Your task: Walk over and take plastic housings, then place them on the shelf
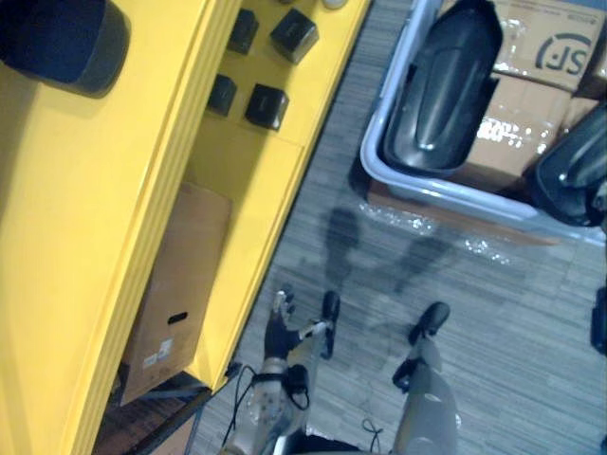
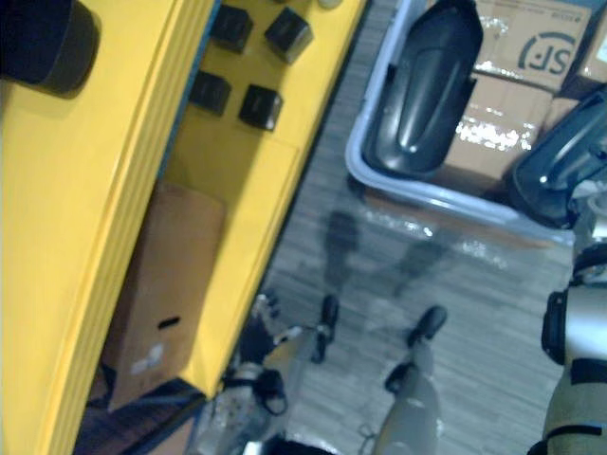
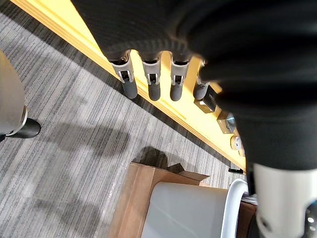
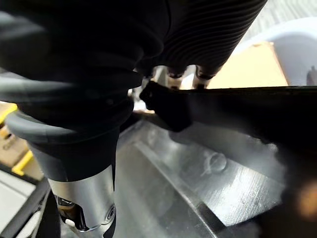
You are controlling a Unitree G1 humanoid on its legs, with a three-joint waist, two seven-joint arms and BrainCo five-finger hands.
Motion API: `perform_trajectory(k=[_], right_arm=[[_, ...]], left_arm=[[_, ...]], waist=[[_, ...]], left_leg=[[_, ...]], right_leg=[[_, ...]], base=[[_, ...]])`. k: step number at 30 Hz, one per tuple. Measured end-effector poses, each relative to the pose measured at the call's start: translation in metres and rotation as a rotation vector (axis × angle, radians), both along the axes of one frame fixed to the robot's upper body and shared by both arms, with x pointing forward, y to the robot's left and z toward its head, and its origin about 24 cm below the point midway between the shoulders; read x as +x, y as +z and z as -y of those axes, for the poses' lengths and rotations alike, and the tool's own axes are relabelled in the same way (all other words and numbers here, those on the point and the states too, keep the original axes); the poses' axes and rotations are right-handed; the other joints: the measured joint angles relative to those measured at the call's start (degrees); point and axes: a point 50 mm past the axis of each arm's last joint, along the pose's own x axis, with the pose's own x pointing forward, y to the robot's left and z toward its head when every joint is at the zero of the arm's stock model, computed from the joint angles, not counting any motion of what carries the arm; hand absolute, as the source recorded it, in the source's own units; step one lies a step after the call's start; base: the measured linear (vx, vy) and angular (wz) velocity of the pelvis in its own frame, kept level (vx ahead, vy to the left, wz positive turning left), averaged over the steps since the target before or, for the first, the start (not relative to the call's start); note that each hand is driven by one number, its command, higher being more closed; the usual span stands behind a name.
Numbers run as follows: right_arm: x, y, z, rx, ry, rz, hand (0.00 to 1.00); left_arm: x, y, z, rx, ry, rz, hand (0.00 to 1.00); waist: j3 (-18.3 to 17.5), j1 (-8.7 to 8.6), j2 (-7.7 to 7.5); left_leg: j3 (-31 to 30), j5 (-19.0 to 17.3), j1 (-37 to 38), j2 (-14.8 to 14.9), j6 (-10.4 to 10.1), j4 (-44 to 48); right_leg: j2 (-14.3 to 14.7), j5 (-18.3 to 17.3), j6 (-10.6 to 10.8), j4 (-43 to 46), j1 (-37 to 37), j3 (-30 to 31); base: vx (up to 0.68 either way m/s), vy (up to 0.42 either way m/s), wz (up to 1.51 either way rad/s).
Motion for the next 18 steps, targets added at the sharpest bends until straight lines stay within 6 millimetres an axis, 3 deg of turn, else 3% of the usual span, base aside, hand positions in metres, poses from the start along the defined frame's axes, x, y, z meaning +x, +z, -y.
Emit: perform_trajectory(k=[5,6,18], right_arm=[[-0.001,0.0,0.0,-0.032,-0.025,-0.062,0.0],[-0.001,-0.001,0.0,-0.037,-0.028,-0.078,1.0],[-0.017,0.007,0.018,-0.098,-0.111,-0.185,1.0]], left_arm=[[-0.001,0.0,0.003,-0.005,0.001,-0.005,0.0],[-0.002,0.0,0.005,-0.006,-0.008,-0.006,0.0],[-0.002,-0.001,0.006,-0.039,0.003,-0.024,0.0]], waist=[[0.0,0.04,0.06],[0.0,0.07,0.06],[0.0,0.2,0.1]], left_leg=[[-0.1,0.0,0.0,0.0,0.0,-0.2],[-0.1,0.0,0.0,0.0,0.0,-0.2],[-0.9,0.2,-1.2,0.2,-0.3,-0.4]], right_leg=[[0.0,-0.1,0.1,0.0,0.0,-0.2],[0.0,-0.1,0.1,0.0,0.0,-0.2],[0.2,-0.6,0.3,0.8,-1.4,-0.8]], base=[[0.0,0.0,0.0],[0.0,0.0,0.0],[0.0,-0.002,0.01]])
